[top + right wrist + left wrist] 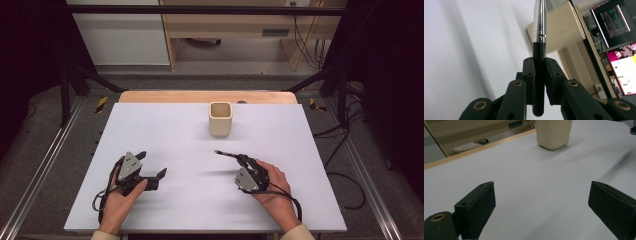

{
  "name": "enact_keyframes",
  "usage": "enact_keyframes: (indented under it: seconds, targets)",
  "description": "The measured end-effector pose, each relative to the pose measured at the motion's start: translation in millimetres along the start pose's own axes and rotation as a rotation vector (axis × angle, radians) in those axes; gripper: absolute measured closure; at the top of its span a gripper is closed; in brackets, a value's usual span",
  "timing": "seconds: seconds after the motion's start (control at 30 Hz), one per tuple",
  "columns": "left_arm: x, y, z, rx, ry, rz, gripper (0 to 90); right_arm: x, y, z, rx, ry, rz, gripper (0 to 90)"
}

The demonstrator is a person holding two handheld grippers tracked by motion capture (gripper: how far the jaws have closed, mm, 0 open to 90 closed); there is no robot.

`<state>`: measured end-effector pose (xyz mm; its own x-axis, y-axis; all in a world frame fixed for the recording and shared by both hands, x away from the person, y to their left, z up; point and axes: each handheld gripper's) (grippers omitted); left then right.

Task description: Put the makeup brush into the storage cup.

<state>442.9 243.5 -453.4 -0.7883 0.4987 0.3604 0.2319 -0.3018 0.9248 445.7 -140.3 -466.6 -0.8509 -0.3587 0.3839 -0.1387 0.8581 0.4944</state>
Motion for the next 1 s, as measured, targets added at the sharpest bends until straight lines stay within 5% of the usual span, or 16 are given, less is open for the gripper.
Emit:
enact_keyframes:
  seconds: [0.27,0.73,1.0]
  targets:
    - [4.8,-5.8,5.3,0.005,0.033,-0.042,6.8,-1.9,-4.9,-5.1,-0.115,0.004,-0.004,79.2]
    - [5.8,-6.5,-0.2,0.01,0.013,-0.048,6.7,-3.9,-10.8,-33.5,-0.555,-0.006,-0.112,79.3]
    - [10.7,-7.1,6.0,0.034,0.033,-0.061,6.7,-18.1,-17.6,-59.2,-0.742,-0.005,-0.145,79.3]
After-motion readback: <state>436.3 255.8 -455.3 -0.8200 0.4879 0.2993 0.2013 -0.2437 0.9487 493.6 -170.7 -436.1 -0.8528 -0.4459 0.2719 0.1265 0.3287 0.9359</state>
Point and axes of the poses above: each handheld gripper's, and its own axes: x roughly backward along the jaws, y roughly out of its top, z roughly to its left, and after that the axes turned 2 degrees about y, right-handed
